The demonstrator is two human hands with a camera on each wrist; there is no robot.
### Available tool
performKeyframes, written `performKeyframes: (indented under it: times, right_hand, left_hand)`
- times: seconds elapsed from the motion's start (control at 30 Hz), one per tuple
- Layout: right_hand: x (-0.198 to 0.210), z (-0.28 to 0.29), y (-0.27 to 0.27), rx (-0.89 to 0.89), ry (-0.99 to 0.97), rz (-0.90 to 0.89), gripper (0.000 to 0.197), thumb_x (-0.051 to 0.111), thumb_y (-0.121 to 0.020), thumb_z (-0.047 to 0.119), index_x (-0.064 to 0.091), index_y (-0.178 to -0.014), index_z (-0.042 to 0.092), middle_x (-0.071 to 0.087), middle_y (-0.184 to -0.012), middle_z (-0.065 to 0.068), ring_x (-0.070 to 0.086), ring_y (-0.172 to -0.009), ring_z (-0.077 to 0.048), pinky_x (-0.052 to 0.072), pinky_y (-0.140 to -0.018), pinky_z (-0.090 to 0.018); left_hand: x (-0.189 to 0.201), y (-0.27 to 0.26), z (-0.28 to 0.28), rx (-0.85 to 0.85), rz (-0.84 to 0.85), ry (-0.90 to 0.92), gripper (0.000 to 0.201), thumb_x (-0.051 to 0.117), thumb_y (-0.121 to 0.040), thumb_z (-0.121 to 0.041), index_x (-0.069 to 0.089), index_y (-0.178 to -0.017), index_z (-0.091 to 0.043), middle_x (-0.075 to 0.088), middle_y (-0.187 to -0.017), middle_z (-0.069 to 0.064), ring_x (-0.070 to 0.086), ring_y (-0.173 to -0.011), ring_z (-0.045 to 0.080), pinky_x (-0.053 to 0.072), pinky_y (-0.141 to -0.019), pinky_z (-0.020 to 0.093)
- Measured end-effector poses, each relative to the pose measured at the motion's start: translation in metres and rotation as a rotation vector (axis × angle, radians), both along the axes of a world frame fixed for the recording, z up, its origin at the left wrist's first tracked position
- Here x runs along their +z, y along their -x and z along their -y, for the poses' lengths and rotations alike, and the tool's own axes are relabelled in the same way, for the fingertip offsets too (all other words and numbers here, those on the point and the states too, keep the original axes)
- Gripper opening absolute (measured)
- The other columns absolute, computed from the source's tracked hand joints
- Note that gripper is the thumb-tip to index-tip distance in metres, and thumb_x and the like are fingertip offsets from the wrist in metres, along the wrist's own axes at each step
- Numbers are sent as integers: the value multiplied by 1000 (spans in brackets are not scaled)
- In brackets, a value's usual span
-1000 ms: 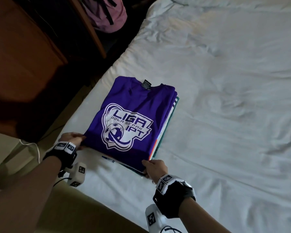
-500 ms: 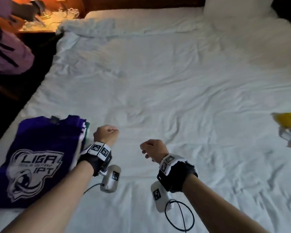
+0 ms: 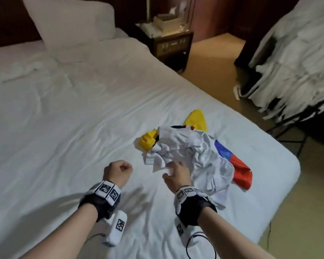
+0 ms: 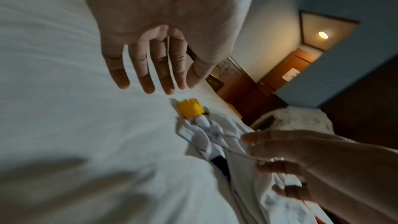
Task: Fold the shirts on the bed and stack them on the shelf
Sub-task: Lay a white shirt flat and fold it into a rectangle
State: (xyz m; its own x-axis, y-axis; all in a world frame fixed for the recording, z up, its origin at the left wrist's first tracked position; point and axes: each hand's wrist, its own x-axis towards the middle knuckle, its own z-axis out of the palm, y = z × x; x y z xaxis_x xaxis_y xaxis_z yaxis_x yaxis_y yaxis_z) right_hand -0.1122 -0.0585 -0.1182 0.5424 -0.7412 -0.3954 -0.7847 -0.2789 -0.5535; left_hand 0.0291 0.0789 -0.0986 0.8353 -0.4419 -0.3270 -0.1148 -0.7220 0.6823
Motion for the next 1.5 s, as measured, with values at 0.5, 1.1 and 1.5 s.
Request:
performKeyframes:
  times: [0.5, 1.1, 1.5]
  right_hand:
    - [-49, 100, 93, -99, -14, 435, 25, 71, -78, 15, 51, -63, 20, 49, -56, 9, 44, -56, -5, 33, -56, -19]
    - [284, -88, -47, -116, 197, 566, 43, 61, -83, 35, 51, -125, 32, 59, -119, -3, 51, -116, -28, 40, -96, -46]
    - [499, -208, -98, 387, 326, 602, 31, 68, -71, 57, 60, -73, 27, 60, -74, 3, 61, -87, -28, 47, -78, -37]
  left_hand:
    - [-61, 40, 225, -382, 333, -20, 26, 61, -84, -9, 77, -101, -20, 69, -112, 6, 60, -108, 32, 51, -84, 38]
    - [386, 8, -34, -452, 413, 551, 11, 72, -85, -36, 72, -81, -26, 63, -65, -9, 54, -61, 1, 42, -60, 16]
    - [690, -47, -315, 116, 962, 469, 36, 66, -89, -36, 57, -61, -16, 48, -60, 1, 39, -58, 14, 35, -56, 25]
